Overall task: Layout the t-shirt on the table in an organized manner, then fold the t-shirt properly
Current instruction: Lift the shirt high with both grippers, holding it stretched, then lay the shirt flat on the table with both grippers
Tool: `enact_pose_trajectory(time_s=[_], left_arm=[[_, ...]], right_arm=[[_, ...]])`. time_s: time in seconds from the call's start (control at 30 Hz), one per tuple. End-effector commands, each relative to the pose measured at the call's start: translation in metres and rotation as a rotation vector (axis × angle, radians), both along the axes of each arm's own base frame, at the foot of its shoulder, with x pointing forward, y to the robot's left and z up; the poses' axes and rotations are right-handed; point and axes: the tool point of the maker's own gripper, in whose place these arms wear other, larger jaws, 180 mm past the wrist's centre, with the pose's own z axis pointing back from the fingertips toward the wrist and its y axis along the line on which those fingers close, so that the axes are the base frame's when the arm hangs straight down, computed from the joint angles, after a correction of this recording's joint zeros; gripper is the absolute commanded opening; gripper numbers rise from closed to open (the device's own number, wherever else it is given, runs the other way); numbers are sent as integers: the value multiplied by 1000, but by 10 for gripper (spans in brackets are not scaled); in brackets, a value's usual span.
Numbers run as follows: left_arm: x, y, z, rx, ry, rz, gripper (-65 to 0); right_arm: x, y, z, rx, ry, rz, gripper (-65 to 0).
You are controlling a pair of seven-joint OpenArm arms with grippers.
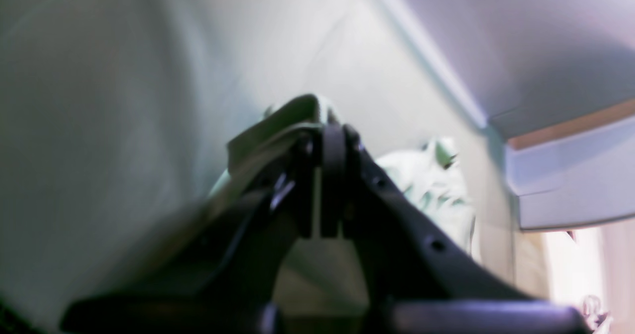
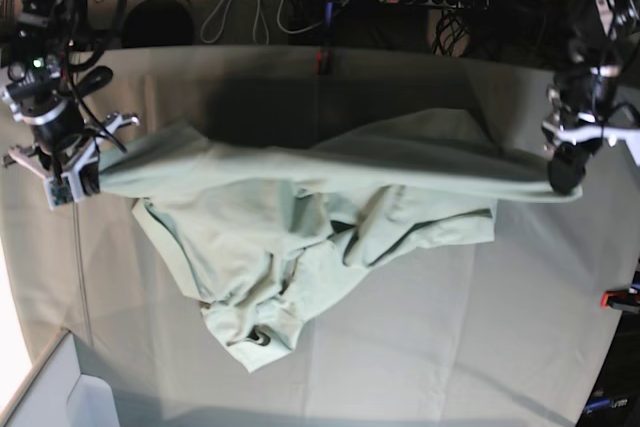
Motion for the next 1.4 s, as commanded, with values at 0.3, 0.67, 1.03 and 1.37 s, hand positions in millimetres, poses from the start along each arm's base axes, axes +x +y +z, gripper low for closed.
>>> enact_pose_trajectory(time_s=[0.3,0.67,1.03,1.37], left_arm=[[115,8,41,109,-129,-150,-650],[266,-34,195,302,-351,-324,-650],[342,-80,353,329,-481,-332,-650],[325,-81,348,355,-516,-354,-650]], right_arm=[[100,27,113,1,-350,103,-650],[200,-6,223,-33,-508,78,-650],[247,-68,421,-42,-774,5,-650],[243,-77,397,-62,-726,-14,-650]])
